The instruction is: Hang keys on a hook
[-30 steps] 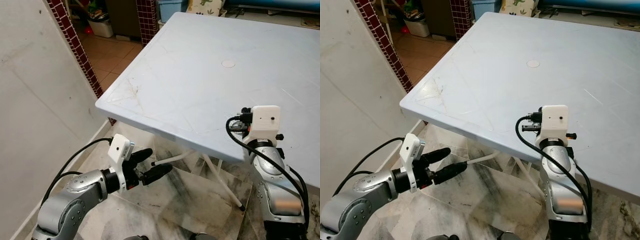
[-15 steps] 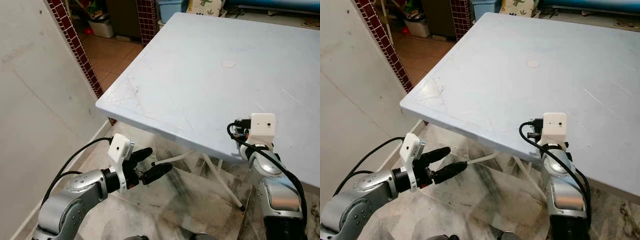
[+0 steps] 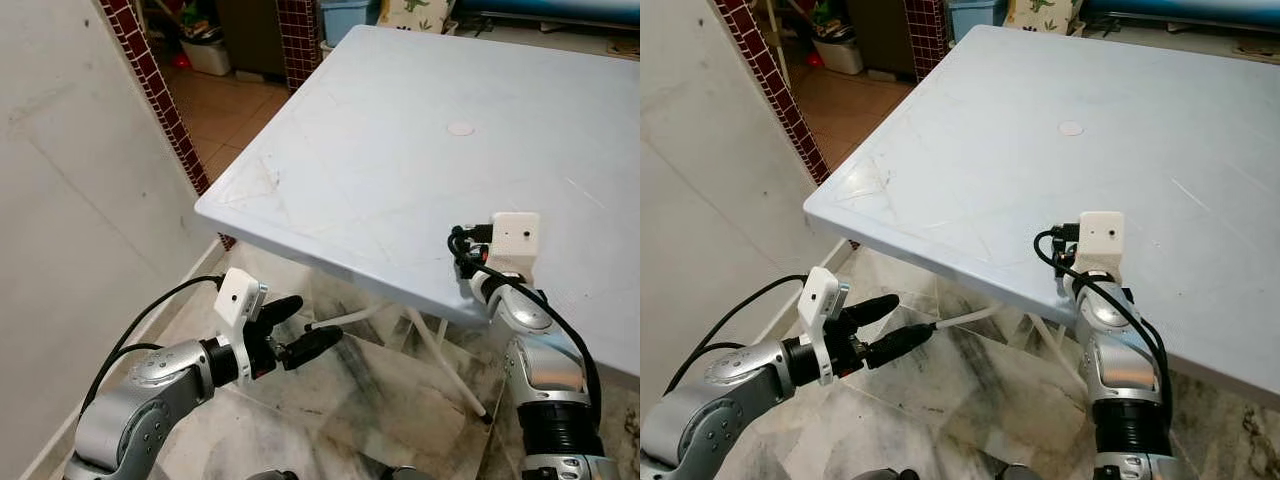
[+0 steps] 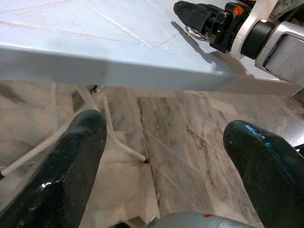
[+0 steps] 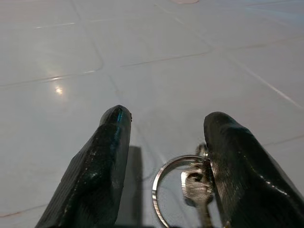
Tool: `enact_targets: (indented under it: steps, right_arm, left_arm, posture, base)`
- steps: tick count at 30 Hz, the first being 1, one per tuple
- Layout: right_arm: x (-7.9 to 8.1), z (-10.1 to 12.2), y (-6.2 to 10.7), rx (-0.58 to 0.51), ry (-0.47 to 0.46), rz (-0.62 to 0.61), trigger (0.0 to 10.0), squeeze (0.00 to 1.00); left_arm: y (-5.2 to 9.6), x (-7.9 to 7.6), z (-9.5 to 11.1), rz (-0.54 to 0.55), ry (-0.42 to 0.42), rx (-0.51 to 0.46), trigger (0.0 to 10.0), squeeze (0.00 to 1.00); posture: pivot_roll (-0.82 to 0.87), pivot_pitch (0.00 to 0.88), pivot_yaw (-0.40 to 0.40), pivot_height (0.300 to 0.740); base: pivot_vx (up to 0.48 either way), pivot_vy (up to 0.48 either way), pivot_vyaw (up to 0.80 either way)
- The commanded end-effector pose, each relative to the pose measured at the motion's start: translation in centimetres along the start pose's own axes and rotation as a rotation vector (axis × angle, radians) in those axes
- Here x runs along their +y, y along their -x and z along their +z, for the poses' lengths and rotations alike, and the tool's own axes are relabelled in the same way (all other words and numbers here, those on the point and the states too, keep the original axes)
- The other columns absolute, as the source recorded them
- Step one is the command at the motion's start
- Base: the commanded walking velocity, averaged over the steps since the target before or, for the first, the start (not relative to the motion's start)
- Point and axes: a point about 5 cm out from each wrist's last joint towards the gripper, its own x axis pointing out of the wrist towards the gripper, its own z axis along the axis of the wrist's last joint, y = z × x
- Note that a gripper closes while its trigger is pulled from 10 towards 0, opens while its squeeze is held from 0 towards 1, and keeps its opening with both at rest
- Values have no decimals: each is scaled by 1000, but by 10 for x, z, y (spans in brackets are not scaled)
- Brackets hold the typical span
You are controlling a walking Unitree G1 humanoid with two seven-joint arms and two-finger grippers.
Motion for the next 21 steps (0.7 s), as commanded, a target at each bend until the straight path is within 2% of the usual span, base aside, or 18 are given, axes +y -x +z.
enact_targets:
  steps: [1, 2, 3, 13, 21]
  right_arm:
    - [6, -3, -2, 8, -17, 23, 0, 78]
    - [6, -3, -2, 7, -18, 23, 0, 78]
    - [6, -3, -3, 9, -22, 19, 0, 0]
    - [5, -4, 1, 18, -25, 11, 0, 0]
    - [1, 0, 4, 2, 10, 0, 0, 0]
  left_arm:
    - [4, 1, 2, 18, -15, 4, 10000, 0]
    - [4, 1, 2, 18, -15, 4, 10000, 0]
    - [4, 1, 2, 19, -15, 4, 10000, 0]
    - [5, 2, 1, 20, -15, 9, 10000, 0]
    - [3, 2, 1, 19, -14, 8, 10000, 0]
  posture:
    - [14, 135, 110, 740]
    - [14, 135, 110, 740]
    - [14, 136, 111, 740]
    - [10, 138, 111, 740]
    - [0, 137, 107, 740]
  base:
    - [0, 0, 0]
    - [0, 0, 0]
    - [0, 0, 0]
    - [0, 0, 0]
    - [0, 0, 0]
